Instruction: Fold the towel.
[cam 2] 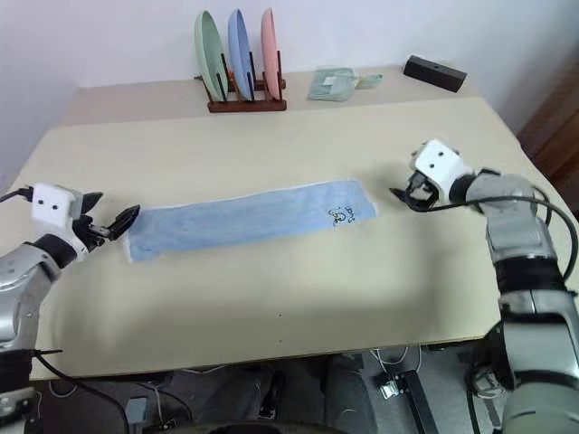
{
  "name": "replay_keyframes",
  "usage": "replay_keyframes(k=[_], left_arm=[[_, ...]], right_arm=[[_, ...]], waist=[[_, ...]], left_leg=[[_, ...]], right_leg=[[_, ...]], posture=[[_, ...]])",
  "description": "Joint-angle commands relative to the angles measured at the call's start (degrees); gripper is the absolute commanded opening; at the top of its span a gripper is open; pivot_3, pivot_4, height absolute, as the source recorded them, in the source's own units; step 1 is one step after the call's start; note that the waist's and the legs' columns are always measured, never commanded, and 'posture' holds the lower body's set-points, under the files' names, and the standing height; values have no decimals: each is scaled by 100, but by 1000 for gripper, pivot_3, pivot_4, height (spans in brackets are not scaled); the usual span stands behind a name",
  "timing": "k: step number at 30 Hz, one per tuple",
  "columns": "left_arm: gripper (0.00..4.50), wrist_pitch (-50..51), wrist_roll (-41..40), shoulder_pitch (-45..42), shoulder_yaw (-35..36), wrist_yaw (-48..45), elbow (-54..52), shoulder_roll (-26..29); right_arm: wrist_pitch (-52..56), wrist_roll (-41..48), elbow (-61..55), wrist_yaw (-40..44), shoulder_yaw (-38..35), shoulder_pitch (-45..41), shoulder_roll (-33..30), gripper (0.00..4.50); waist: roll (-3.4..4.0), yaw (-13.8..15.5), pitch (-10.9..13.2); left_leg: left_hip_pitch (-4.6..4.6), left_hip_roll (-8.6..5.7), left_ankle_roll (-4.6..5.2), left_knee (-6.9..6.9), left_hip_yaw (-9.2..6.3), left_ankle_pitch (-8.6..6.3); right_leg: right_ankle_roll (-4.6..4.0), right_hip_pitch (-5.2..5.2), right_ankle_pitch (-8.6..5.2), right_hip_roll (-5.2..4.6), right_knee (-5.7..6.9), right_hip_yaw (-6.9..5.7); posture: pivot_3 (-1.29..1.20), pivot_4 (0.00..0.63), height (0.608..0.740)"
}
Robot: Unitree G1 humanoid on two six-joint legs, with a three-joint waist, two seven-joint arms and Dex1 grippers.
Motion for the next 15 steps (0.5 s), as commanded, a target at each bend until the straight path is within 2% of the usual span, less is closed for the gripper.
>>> replay_keyframes(k=[1,4,8,12,15], left_arm=[[4001,-112,-39,159,28,-46,-570,20],[4001,-44,-147,159,-264,-310,-871,45],[4001,10,-197,23,-913,-733,-1257,50],[4001,311,-532,-340,-2008,-1156,-1795,-352],[4001,272,-359,-410,-2515,-1270,-1869,-502]], right_arm=[[2763,1500,-2051,-122,-863,851,139,4434],[4795,2655,-3012,-732,-1633,1353,739,4434],[6156,3367,-3665,-1489,-2277,1516,1471,4434],[7138,3245,-3392,-3172,-3177,828,3120,4434],[7400,3084,-3100,-4001,-3924,270,3878,4434]], waist=[[5,29,-3],[4,35,-4],[4,51,-5],[0,31,-11],[11,-5,-19]], left_leg=[[1,1,0,0,-1,0],[10,2,0,2,0,0],[17,0,0,1,0,0],[21,0,0,2,0,0],[23,0,-1,-2,3,0]], right_leg=[[0,0,0,1,2,0],[-3,9,2,2,4,2],[-3,19,5,0,2,2],[-1,22,6,1,3,2],[-2,17,7,1,4,3]], posture=[[0,150,740],[0,150,740],[0,150,740],[0,150,740],[0,150,740]])
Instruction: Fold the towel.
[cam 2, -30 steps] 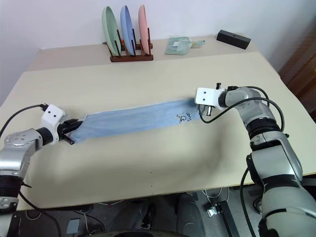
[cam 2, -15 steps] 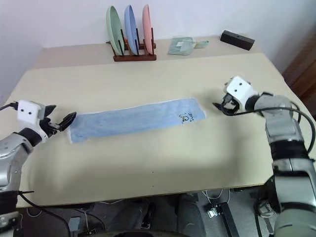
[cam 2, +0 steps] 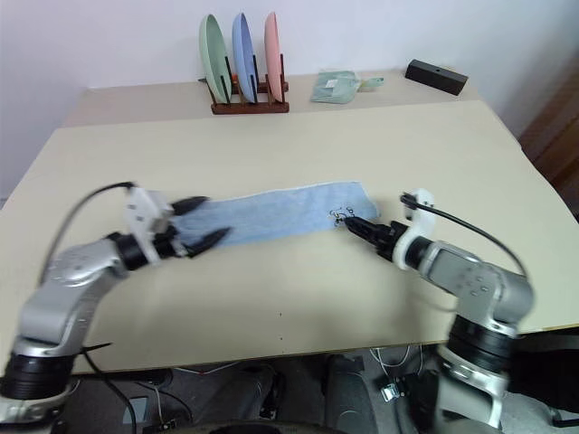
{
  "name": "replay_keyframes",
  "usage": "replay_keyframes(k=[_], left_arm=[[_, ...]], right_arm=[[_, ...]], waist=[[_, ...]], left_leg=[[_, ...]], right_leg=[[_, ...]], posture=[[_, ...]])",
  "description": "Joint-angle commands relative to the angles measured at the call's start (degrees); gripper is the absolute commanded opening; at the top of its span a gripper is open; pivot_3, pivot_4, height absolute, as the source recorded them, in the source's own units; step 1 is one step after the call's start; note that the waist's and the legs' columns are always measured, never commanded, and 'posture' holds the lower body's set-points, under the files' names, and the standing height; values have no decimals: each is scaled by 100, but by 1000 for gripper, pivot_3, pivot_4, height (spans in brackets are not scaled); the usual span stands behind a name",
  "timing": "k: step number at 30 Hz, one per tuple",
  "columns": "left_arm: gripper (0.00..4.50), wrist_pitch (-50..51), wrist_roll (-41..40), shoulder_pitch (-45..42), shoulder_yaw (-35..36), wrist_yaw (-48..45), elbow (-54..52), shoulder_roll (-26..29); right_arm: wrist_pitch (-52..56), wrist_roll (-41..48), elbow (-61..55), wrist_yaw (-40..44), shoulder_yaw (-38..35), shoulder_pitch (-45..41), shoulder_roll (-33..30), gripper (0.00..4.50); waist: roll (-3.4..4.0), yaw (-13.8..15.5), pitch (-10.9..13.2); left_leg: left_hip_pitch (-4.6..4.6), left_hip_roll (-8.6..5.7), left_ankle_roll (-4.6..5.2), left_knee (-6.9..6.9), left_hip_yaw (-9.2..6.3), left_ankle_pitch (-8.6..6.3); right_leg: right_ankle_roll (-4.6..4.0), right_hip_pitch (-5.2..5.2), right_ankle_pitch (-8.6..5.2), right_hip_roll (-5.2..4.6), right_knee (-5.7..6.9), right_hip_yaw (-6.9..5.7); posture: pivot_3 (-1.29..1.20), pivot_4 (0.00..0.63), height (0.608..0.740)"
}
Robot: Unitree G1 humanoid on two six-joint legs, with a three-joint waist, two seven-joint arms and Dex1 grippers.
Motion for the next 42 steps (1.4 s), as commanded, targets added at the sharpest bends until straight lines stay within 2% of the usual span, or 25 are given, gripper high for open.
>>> replay_keyframes(k=[1,8,9,11,17,18,24,27,30,32,33,37,40,42], left_arm=[[4001,-12,70,-53,-350,-104,-169,-50],[4001,26,-28,-118,-416,-59,-107,-250],[4020,29,-35,-107,-418,-69,-112,-253],[4020,63,-69,-84,-400,-68,-118,-269],[4020,113,-155,-54,-247,38,-11,-358],[4020,101,-153,-49,-231,57,15,-368],[4020,-19,-17,-72,-176,233,266,-466],[4020,-78,-25,-154,-159,259,445,-539],[4020,-94,-46,-232,-143,276,608,-611],[4020,-124,-20,-289,-172,269,729,-652],[4020,-119,21,-291,-193,275,831,-651],[4020,-191,153,-221,-221,233,998,-598],[4020,-193,166,-183,-177,234,969,-600],[4020,-197,183,-157,-139,280,939,-613]], right_arm=[[317,-128,208,-967,-992,-587,488,4434],[66,-291,951,-2052,-1971,-1412,1007,4434],[24,-298,1007,-2111,-1956,-1432,1005,3919],[-21,-248,1059,-2165,-1898,-1440,998,3205],[-143,-155,998,-2351,-1868,-1439,976,208],[-206,-146,994,-2391,-1920,-1459,916,40],[-129,-19,776,-2408,-2311,-1330,119,40],[-160,47,823,-2035,-2375,-1011,-753,40],[-348,13,894,-1747,-2155,-783,-1315,40],[-577,11,681,-1314,-1537,-599,-1678,40],[-1025,-110,340,-824,-795,-431,-1969,40],[-2397,-530,-473,674,1302,-112,-2807,40],[-3143,-862,-793,1472,2432,86,-3227,40],[-3793,-1404,-959,1943,3323,273,-3595,40]], waist=[[6,-20,-5],[11,-1,-42],[11,4,-48],[11,0,-50],[13,-24,-50],[13,-25,-52],[15,28,-51],[15,20,-51],[16,11,-52],[17,-15,-52],[18,-35,-53],[22,-140,-54],[16,-99,-54],[9,-16,-54]], left_leg=[[3,0,0,-5,0,0],[13,0,1,-3,1,1],[15,-1,1,-4,1,0],[17,0,1,-6,1,0],[16,0,1,-8,1,0],[16,0,1,-8,1,0],[15,-5,3,-8,0,0],[15,-4,3,-9,0,0],[13,-3,3,-9,2,0],[13,-2,3,-8,4,0],[14,1,3,-9,8,0],[16,6,3,-16,13,0],[16,8,2,-18,10,0],[13,7,3,-10,5,-1]], right_leg=[[0,-1,0,1,0,0],[0,10,0,2,0,0],[0,13,0,2,0,0],[0,13,0,2,0,0],[0,10,0,2,1,0],[0,10,0,2,1,0],[0,13,0,-1,-1,0],[0,12,0,-1,-3,0],[0,12,0,-2,-3,2],[0,13,0,-2,-4,2],[0,12,0,0,-3,5],[1,6,-1,3,-2,8],[1,8,-1,7,-6,5],[2,15,-1,5,-13,0]], posture=[[0,150,740],[0,150,740],[0,150,740],[0,150,740],[0,150,740],[0,150,740],[0,150,740],[0,150,740],[0,150,740],[0,150,740],[0,150,740],[0,150,740],[0,150,740],[0,150,740]])
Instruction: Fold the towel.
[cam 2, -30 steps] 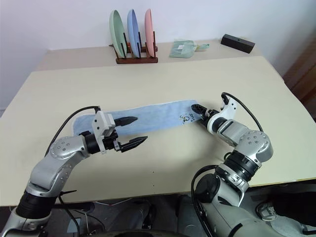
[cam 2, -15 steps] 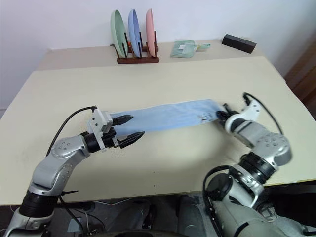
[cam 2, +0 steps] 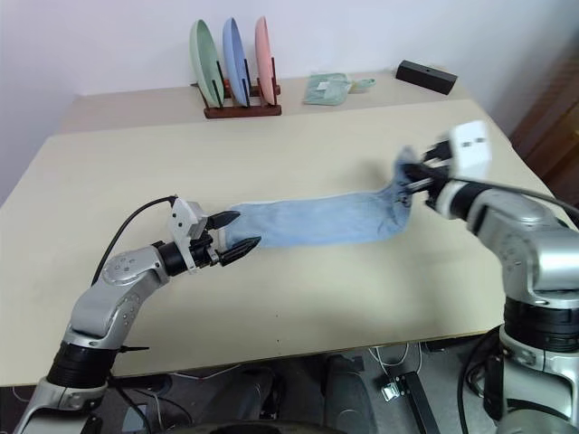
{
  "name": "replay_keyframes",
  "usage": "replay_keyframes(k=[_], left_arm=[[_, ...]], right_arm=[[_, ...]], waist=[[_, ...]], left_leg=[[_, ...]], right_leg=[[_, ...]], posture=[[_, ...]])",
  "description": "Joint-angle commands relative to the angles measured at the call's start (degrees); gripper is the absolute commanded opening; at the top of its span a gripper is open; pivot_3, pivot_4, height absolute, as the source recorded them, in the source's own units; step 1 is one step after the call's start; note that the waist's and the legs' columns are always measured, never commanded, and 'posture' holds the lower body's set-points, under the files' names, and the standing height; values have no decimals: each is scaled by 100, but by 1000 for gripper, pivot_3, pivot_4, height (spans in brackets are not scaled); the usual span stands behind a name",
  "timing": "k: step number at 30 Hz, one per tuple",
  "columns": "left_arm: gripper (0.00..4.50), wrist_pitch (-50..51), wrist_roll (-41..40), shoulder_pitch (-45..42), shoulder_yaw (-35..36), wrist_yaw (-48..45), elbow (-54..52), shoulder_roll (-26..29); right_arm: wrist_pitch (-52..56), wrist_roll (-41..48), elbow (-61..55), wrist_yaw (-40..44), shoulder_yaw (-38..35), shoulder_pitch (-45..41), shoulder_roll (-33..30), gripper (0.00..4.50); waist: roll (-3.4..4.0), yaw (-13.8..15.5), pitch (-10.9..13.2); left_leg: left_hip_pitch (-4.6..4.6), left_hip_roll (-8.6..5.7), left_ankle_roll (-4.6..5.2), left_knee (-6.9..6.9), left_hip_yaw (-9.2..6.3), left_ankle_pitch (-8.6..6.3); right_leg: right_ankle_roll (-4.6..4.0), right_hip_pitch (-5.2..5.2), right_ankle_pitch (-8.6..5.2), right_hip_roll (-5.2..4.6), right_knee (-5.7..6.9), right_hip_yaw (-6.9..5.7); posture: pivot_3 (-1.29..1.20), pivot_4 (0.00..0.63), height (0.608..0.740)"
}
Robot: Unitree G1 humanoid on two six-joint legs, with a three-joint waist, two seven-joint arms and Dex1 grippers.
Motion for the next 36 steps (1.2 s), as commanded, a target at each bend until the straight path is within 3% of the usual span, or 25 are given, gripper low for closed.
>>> replay_keyframes(k=[1,5,17,20,26,30,32,36], left_arm=[[4020,-129,33,38,136,52,-147,21],[4020,-116,41,140,167,138,-262,-4],[4020,-24,-4,346,143,301,-503,-72],[4020,15,-27,357,153,310,-519,-78],[4020,258,-185,571,261,381,-703,-78],[4020,625,-484,855,438,596,-972,-177],[4020,783,-588,967,483,673,-1103,-202],[4020,1394,-1023,1257,598,963,-1453,-331]], right_arm=[[-997,-774,-309,764,1227,273,-469,40],[-1581,-1352,-52,926,1910,333,-434,40],[-2206,-2037,623,991,2243,222,131,40],[-2132,-1773,464,1274,2063,283,147,907],[-2310,-1083,-205,1957,1248,772,-206,3784],[-2243,-298,-78,2094,399,921,-76,3784],[-2097,-219,212,1837,224,752,103,2761],[-2621,-931,1586,1006,425,264,748,768]], waist=[[0,88,0],[-3,157,2],[-3,231,2],[-3,225,2],[-3,239,2],[-4,234,3],[-5,216,3],[-10,226,-1]], left_leg=[[-2,-3,1,2,0,-1],[-6,-8,3,10,0,-1],[-4,-7,2,9,0,-1],[-4,-7,2,9,0,-1],[-4,-7,2,7,-1,-1],[-3,-7,3,7,-3,-1],[1,-3,2,6,-3,-2],[28,-2,1,-2,2,-1]], right_leg=[[0,0,0,-3,-1,0],[5,1,3,-6,-5,1],[4,0,3,-3,-4,2],[4,-1,3,-3,-3,2],[4,0,3,-3,-6,2],[4,5,3,-2,-8,2],[4,5,3,1,-6,2],[3,26,2,2,-3,7]], posture=[[0,150,740],[0,150,740],[0,150,740],[0,150,740],[0,150,740],[0,150,740],[0,150,740],[0,150,740]])
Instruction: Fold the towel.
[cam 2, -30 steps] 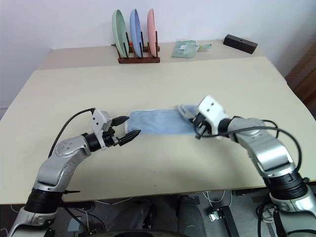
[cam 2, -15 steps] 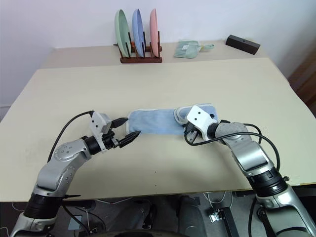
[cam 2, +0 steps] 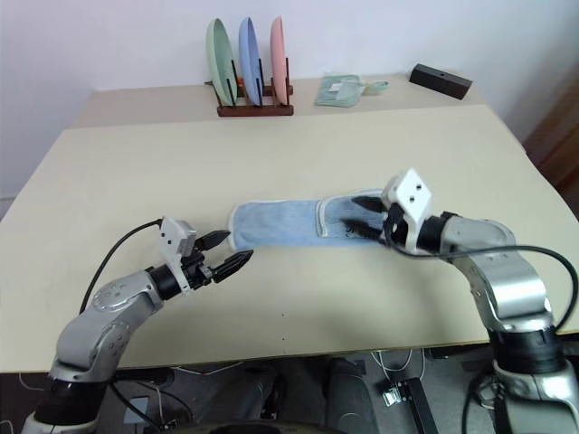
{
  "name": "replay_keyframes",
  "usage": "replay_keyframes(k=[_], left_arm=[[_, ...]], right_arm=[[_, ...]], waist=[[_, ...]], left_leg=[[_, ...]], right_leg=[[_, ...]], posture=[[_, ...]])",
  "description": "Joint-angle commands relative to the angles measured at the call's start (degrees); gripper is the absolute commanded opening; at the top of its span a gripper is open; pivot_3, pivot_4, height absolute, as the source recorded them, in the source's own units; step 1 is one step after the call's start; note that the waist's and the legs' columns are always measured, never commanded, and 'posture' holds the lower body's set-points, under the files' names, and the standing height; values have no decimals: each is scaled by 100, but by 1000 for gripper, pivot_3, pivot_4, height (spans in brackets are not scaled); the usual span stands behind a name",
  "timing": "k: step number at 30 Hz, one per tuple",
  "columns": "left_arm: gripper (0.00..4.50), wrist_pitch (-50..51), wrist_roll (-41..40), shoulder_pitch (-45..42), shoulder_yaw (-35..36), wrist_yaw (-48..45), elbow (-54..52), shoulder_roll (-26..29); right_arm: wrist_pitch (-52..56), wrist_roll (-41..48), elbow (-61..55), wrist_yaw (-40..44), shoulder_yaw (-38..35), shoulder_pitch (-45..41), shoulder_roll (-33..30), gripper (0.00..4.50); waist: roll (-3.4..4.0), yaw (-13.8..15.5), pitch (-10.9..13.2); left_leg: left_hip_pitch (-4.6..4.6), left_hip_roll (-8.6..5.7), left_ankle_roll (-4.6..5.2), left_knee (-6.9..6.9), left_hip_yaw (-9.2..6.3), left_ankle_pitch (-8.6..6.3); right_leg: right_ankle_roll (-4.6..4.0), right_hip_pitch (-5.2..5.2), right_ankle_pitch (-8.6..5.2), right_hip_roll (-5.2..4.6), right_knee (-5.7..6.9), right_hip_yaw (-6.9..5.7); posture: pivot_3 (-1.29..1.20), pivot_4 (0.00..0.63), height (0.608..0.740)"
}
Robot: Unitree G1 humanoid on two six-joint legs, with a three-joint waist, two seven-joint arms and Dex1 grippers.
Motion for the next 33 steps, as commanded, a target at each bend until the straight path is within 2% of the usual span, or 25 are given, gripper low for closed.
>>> replay_keyframes(k=[1,2,8,14,17,19,20,22,26,30,33], left_arm=[[4020,392,-355,147,156,217,-400,-58],[4020,478,-386,200,120,260,-446,-64],[4020,849,-602,358,65,707,-618,-361],[4020,1154,-904,443,254,1273,-786,-753],[4020,1413,-1095,480,319,1426,-828,-794],[4500,1709,-1289,506,390,1631,-863,-841],[4500,1922,-1701,524,548,1789,-889,-986],[4500,2269,-2434,498,852,2195,-910,-1280],[4500,2583,-3357,274,1279,3135,-694,-1701],[4500,2577,-4325,-306,1529,4258,-83,-2200],[4500,2571,-4572,-618,1528,4855,361,-2369]], right_arm=[[-436,-290,731,-306,105,-165,363,311],[-593,-357,952,-294,191,-163,498,41],[-1554,-1130,2129,-504,748,-4,921,41],[-1864,-1371,2082,-518,839,222,908,41],[-1685,-885,1573,-444,456,143,971,41],[-1513,-519,1165,-383,212,23,971,583],[-1465,-396,971,-346,139,-46,944,885],[-1328,-161,637,-284,12,-189,903,1868],[-1044,147,234,-125,-75,-322,825,3827],[-1044,89,53,-12,86,-348,769,3827],[-1106,30,47,8,159,-295,785,3827]], waist=[[-1,36,0],[-1,40,0],[1,20,-1],[-3,23,-5],[-3,21,-4],[-3,16,-4],[-2,17,-4],[-2,17,-3],[-4,32,-3],[-8,46,-2],[-8,26,-3]], left_leg=[[2,0,0,-3,0,0],[1,0,0,-4,-3,0],[10,-2,0,-4,-1,0],[24,-1,-1,-4,-2,0],[25,-1,-1,-4,-3,0],[23,-1,-1,-4,-3,0],[22,-1,-1,-4,-3,0],[22,-1,-1,-4,-3,-1],[22,0,-1,-4,-6,-1],[21,-2,-1,3,-8,-1],[22,-2,-1,2,-8,-1]], right_leg=[[0,2,0,0,-1,0],[-1,2,-1,0,-1,-1],[-1,10,-1,0,-3,-1],[0,27,-1,2,-4,-1],[0,28,-1,3,-4,-1],[0,26,-1,2,-5,0],[0,25,-1,2,-5,0],[0,25,-1,3,-5,0],[1,24,-1,3,-5,-1],[1,30,-1,1,-7,-2],[1,29,-1,1,-6,-2]], posture=[[0,150,740],[0,150,740],[0,150,740],[0,150,740],[0,150,740],[0,150,740],[0,150,740],[0,150,740],[0,150,740],[0,150,740],[0,150,740]])
